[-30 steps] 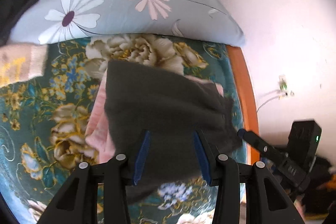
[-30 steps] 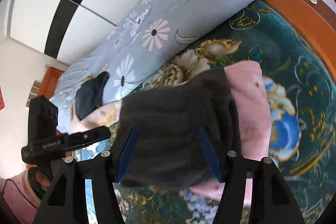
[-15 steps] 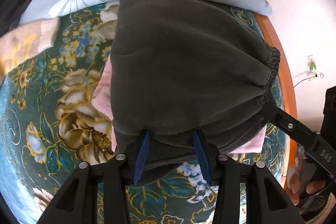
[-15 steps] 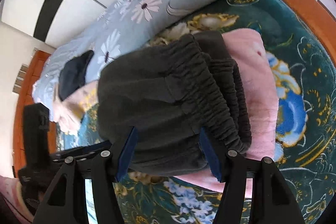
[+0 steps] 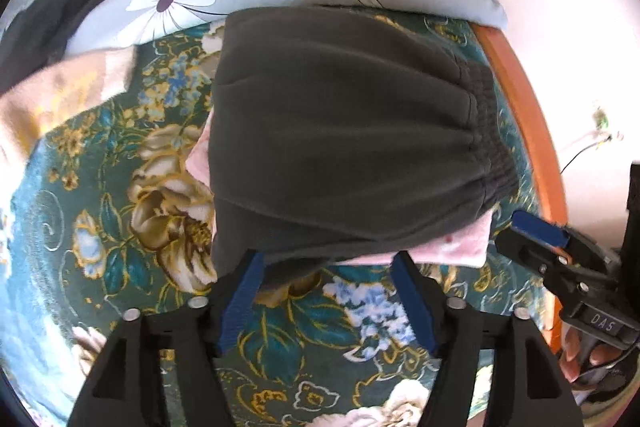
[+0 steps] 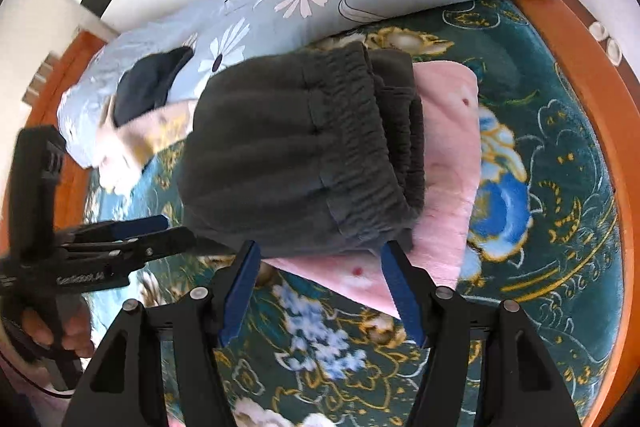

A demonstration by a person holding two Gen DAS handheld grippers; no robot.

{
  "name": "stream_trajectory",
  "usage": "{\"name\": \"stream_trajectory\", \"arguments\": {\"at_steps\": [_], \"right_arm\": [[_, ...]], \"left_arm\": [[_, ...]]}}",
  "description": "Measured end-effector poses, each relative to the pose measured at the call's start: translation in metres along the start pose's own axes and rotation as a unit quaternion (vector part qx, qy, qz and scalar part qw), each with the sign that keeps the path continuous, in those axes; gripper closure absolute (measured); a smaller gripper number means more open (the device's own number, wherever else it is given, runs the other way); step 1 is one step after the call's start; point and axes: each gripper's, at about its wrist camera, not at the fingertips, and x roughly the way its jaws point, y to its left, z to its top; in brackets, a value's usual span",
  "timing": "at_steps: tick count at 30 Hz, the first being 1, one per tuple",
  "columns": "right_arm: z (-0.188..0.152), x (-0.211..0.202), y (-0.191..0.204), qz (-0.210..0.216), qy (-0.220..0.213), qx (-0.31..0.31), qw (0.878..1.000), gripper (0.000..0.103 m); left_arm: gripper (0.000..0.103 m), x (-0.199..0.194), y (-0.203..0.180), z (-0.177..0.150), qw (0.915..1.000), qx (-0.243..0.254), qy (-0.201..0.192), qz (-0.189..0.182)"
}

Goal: Fold clothes
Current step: 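Open both grippers and withdraw them from the stacked sweatpants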

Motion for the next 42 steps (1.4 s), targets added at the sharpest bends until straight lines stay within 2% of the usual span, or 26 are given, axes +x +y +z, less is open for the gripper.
{"name": "stream_trajectory", "arguments": {"at_steps": [3,6,9,12,15,17,25,35,38,42], "right_arm": [[-0.003,0.003,0.001,-0.005,-0.004,-0.028,1.000,0.026],[-0.005,0.007,0.001,-0.006,-0.004,-0.042,0.999,0.019],[-0.006,0.010,-0.001,-0.011,-0.008,-0.059,0.998,0.014],[-0.006,0.011,-0.003,-0.012,-0.013,-0.066,0.998,0.013],[-0.006,0.011,-0.005,-0.015,-0.019,-0.072,0.997,0.013],[-0.005,0.010,-0.006,-0.016,-0.023,-0.074,0.997,0.013],[-0.004,0.013,-0.005,-0.027,-0.020,-0.091,0.995,0.013],[-0.007,0.017,0.000,-0.040,-0.010,-0.107,0.993,0.012],[-0.007,0.019,0.002,-0.041,-0.006,-0.107,0.993,0.000],[-0.003,0.023,0.007,-0.045,0.003,-0.110,0.993,0.000]], "left_arm": [[0.021,0.000,-0.006,-0.004,0.9999,-0.003,0.000,0.015],[0.011,0.000,-0.008,-0.007,0.9995,-0.009,0.001,0.029],[0.006,0.001,-0.007,-0.010,0.9990,-0.026,0.001,0.037],[0.000,0.002,-0.007,-0.012,0.9970,-0.042,-0.002,0.064],[0.000,0.005,-0.007,-0.011,0.9934,-0.043,0.001,0.106],[0.000,0.004,-0.007,-0.012,0.9923,-0.037,-0.005,0.119],[0.000,0.007,-0.007,-0.015,0.9911,-0.039,-0.012,0.127],[0.000,0.023,-0.005,-0.028,0.9892,-0.058,0.032,0.131],[0.000,0.025,-0.005,-0.027,0.9888,-0.059,0.036,0.132],[0.000,0.027,-0.005,-0.026,0.9883,-0.059,0.041,0.135]]}}
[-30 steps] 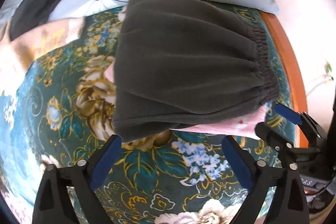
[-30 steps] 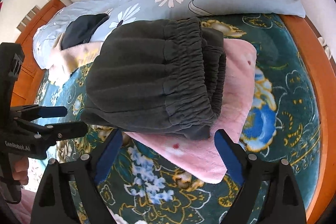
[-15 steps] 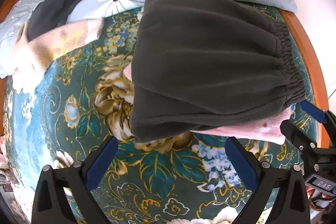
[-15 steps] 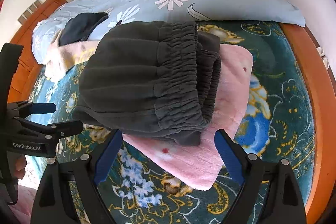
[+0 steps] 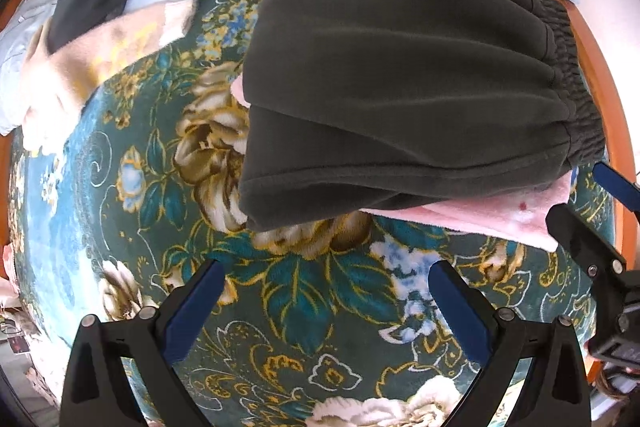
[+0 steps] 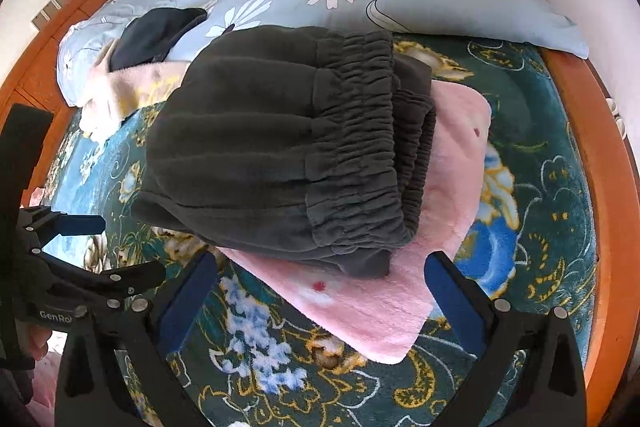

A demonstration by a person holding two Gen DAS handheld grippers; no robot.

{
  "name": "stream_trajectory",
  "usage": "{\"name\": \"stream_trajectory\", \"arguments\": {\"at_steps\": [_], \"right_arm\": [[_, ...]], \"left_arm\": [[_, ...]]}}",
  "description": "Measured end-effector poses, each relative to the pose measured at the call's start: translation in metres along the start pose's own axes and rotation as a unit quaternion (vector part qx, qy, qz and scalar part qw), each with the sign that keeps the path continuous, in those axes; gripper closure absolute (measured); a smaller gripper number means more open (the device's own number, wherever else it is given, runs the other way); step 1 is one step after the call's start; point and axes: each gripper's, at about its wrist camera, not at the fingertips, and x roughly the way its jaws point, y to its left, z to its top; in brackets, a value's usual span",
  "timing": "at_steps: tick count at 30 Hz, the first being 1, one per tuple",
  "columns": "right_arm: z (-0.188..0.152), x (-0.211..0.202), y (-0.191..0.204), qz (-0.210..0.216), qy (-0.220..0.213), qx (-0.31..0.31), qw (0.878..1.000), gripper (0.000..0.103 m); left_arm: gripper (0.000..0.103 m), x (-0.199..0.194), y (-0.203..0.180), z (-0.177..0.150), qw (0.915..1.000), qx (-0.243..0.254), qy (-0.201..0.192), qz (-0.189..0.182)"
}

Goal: Fold clothes
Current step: 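Open both grippers and withdraw them from the stacked sweatpants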

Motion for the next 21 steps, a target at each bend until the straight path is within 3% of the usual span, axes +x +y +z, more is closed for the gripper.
{"name": "stream_trajectory", "arguments": {"at_steps": [11,19,21], "right_arm": [[0.013,0.008,0.016,-0.025,0.045,-0.027,0.998,0.000],[0.022,0.010,0.017,-0.042,0.067,0.014,0.997,0.000],[0.024,0.007,0.019,-0.048,0.070,0.015,0.996,0.000]], "left_arm": [[0.000,0.002,0.007,0.002,0.9996,-0.019,0.010,-0.019],[0.000,0.002,0.019,0.000,0.9992,-0.020,0.019,-0.027],[0.000,0.004,0.021,0.002,0.9986,-0.018,0.036,-0.035]]}}
